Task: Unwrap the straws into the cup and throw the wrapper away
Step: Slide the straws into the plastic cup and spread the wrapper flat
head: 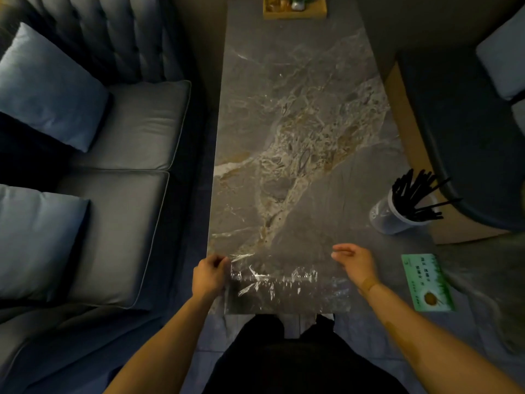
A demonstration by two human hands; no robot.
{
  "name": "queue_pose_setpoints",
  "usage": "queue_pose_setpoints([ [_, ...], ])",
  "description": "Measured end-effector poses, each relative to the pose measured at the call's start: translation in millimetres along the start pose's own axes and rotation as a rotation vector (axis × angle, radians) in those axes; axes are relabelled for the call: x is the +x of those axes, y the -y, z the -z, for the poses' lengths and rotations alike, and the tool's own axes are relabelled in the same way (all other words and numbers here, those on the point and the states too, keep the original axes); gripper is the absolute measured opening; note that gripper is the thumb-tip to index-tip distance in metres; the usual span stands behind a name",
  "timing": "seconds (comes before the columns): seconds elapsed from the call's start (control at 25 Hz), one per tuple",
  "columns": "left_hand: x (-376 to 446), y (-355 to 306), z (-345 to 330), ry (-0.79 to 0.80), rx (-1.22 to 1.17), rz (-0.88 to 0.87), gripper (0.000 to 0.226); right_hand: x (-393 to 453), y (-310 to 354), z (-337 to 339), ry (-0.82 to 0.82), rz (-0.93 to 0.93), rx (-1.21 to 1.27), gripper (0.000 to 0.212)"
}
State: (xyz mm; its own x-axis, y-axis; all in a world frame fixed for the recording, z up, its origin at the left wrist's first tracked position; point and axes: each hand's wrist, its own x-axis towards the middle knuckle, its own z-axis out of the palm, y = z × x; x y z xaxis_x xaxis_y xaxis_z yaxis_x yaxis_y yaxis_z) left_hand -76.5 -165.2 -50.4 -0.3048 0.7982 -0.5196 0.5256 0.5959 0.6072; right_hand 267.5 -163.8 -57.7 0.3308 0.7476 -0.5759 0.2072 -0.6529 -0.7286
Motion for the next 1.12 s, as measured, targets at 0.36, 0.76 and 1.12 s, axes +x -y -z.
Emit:
queue_pose_setpoints([
  [0.36,-7.0,2.4,9.2,-0.181,0.306,-0.358,0.045,-48.5,1.8,-19.7,-0.181,0.530,-0.719,0.044],
  [0.76,-22.8,52.9,9.3,0.228,1.050,-0.819,0.060,-67.2,-21.9,-18.9,0.276,0.514,-1.324,0.071],
  [1.12,44.5,-8.2,15.8,0.320,1.052,-0.624,0.065,-11.5,23.7,-42.3,0.329,0.408,-1.329,0.067],
])
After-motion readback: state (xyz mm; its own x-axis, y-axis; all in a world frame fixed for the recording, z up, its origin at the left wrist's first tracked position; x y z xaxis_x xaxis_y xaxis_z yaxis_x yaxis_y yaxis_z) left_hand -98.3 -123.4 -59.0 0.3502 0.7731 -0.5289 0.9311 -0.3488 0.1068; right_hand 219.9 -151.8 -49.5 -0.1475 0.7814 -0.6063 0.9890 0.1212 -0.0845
